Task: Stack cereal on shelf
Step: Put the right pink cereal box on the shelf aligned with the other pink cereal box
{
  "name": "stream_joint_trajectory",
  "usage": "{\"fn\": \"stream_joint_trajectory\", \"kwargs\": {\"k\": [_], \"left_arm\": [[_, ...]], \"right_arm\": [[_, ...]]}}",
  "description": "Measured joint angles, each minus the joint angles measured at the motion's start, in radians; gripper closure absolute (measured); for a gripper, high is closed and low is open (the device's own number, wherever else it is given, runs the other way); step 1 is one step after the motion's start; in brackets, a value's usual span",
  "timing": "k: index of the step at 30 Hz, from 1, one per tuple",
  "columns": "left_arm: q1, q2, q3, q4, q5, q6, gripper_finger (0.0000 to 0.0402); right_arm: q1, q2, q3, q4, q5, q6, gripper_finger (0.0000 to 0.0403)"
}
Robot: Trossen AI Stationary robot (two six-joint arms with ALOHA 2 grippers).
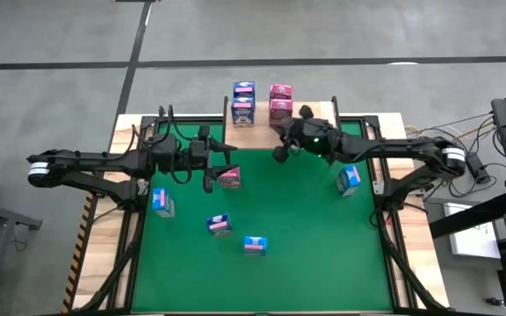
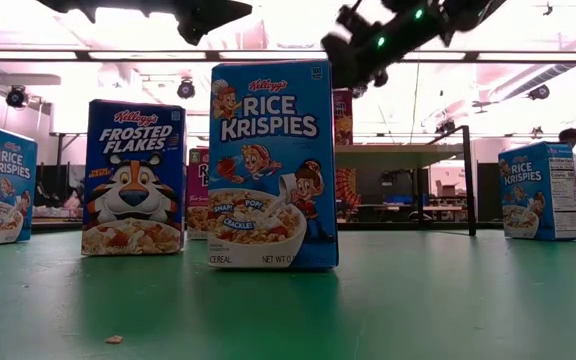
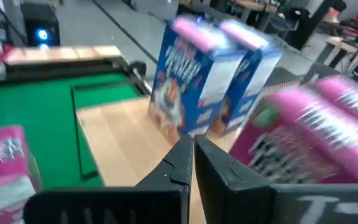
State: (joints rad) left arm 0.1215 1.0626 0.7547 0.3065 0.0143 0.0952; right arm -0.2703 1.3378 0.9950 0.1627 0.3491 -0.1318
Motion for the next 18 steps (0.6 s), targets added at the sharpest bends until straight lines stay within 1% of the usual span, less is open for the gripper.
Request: {"fn": "stream_joint_trajectory", "kwargs": {"k": [5,8,13,15,18], "left_arm": [[0.000,0.000,0.000,0.002,0.000,0.000,0.0192],[0.000,0.000,0.000,0.009,-0.003,0.000,0.0192],[0.000,0.000,0.000,0.019,-0.005,0.000,0.0192],[0.000,0.000,0.000,0.020,-0.005,0.000,0.0192],[0.000,0.000,0.000,0.025,-0.005,0.008,0.0192]], "right_arm": [[-0.042,-0.107,0.013,-0.083,-0.018,-0.012,0.0394],[-0.080,-0.140,0.012,-0.083,-0.023,-0.018,0.0394],[-0.167,-0.148,0.037,-0.103,-0.124,0.002,0.0394],[-0.212,-0.137,0.078,-0.147,-0.160,0.023,0.0394],[-0.284,-0.102,0.168,-0.272,-0.239,0.063,0.0394]]}}
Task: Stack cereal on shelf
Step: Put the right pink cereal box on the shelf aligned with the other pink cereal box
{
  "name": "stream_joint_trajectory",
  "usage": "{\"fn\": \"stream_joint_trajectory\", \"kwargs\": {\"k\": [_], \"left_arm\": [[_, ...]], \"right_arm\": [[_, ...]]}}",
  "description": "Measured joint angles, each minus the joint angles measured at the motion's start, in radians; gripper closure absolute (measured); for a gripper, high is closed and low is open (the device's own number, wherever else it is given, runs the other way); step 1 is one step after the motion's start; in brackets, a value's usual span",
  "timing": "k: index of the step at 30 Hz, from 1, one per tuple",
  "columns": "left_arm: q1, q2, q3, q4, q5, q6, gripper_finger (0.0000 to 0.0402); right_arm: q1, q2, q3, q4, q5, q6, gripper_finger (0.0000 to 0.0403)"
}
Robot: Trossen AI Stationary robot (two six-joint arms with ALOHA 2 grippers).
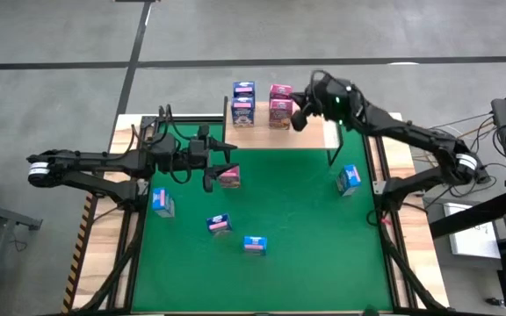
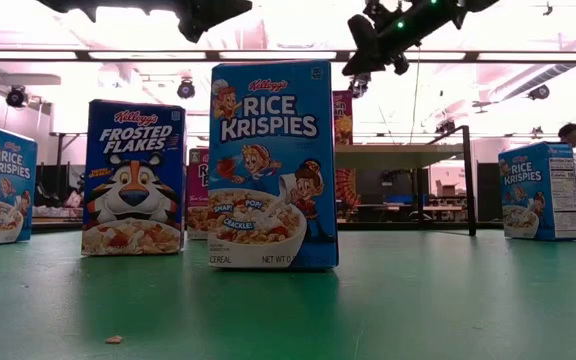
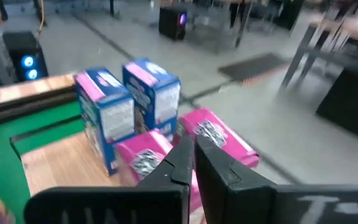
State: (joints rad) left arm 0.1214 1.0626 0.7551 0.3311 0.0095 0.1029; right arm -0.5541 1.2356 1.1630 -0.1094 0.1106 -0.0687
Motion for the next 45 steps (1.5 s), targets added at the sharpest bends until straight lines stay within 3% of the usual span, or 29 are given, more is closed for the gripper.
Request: {"fn": "stream_joint_trajectory", "kwargs": {"k": [8,15,45], "left_arm": [[0.000,0.000,0.000,-0.001,0.000,0.010,0.0192],[0.000,0.000,0.000,-0.002,0.000,0.011,0.0192],[0.000,0.000,0.000,0.007,0.000,0.011,0.0192]], "right_arm": [[-0.142,0.155,0.244,-0.259,-0.221,-0.008,0.0394],[-0.197,0.269,0.373,-0.391,-0.242,-0.043,0.0394],[-0.206,0.287,0.413,-0.412,-0.241,-0.279,0.0394]]}}
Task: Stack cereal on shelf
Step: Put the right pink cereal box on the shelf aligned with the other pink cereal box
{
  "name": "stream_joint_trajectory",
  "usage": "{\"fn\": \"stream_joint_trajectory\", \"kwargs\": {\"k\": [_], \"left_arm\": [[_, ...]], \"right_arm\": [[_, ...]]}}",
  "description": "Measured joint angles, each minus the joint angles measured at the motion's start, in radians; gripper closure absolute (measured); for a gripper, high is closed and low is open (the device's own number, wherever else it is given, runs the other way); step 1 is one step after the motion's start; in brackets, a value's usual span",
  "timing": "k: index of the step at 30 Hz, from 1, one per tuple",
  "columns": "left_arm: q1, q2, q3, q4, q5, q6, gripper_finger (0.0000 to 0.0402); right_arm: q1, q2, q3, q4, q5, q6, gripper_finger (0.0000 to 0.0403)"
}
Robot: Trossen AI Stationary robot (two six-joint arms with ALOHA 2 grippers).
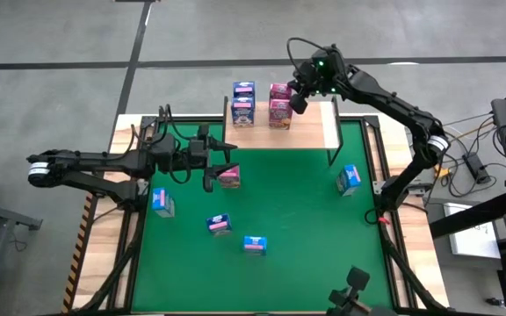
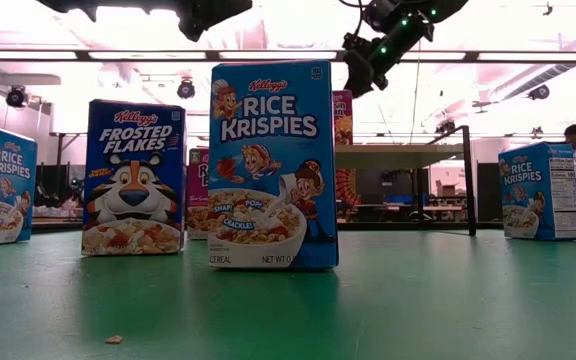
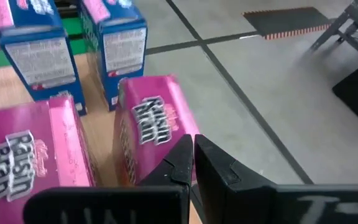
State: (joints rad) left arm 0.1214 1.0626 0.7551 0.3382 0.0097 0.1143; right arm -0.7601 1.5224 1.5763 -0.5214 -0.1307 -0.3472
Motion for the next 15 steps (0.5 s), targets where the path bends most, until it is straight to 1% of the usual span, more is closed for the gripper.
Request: {"fn": "stream_joint_trajectory", "kwargs": {"k": [5,8,11,15], "left_arm": [[0.000,0.000,0.000,-0.001,0.000,0.000,0.0192],[0.000,0.000,0.000,-0.002,0.000,0.000,0.0192],[0.000,0.000,0.000,-0.002,0.000,0.000,0.0192],[0.000,0.000,0.000,-0.002,0.000,0.000,0.0192]], "right_arm": [[0.011,-0.017,0.090,-0.118,0.001,0.050,0.0394],[0.016,-0.017,0.106,-0.197,-0.002,0.059,0.0394],[0.016,-0.013,0.089,-0.205,-0.002,0.059,0.0394],[0.016,-0.011,0.062,-0.169,-0.002,0.059,0.0394]]}}
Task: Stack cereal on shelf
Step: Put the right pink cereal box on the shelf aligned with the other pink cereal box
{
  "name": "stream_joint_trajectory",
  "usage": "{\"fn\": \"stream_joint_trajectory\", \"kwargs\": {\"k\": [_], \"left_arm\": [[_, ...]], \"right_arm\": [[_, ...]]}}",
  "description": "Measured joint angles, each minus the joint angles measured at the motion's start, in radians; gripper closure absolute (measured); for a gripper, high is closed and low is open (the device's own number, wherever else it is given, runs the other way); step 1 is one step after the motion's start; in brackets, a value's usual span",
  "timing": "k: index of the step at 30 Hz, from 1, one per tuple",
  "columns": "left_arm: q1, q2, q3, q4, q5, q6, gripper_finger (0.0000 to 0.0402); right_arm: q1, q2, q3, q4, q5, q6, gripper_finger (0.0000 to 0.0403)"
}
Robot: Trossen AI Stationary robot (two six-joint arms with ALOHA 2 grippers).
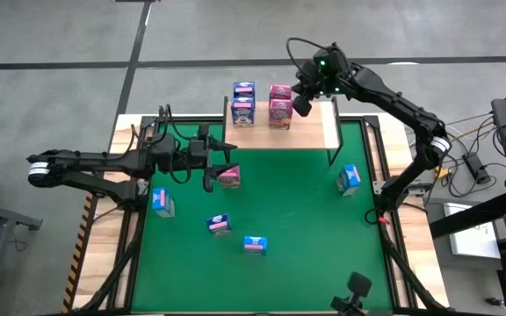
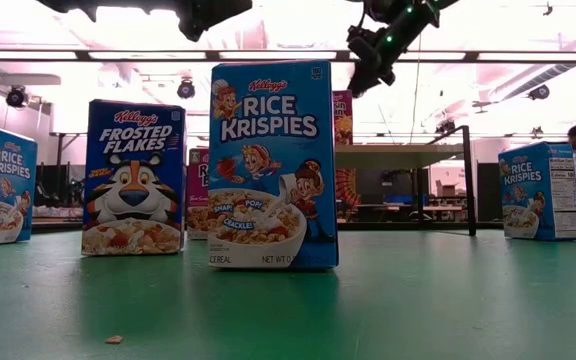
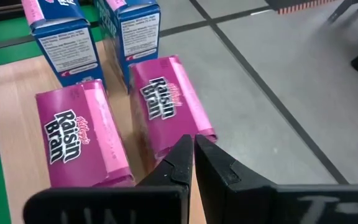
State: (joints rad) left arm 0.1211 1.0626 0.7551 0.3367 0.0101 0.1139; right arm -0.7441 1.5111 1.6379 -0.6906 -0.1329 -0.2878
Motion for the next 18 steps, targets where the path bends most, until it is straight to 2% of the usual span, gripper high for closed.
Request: {"fn": "stream_joint_trajectory", "kwargs": {"k": [10,18], "left_arm": [[0.000,0.000,0.000,0.000,0.000,0.000,0.0192],[0.000,0.000,0.000,0.000,0.000,0.000,0.0192]], "right_arm": [[0.000,0.042,-0.021,0.085,0.006,-0.003,0.0394],[-0.001,0.029,-0.022,0.108,0.065,-0.023,0.0394]]}}
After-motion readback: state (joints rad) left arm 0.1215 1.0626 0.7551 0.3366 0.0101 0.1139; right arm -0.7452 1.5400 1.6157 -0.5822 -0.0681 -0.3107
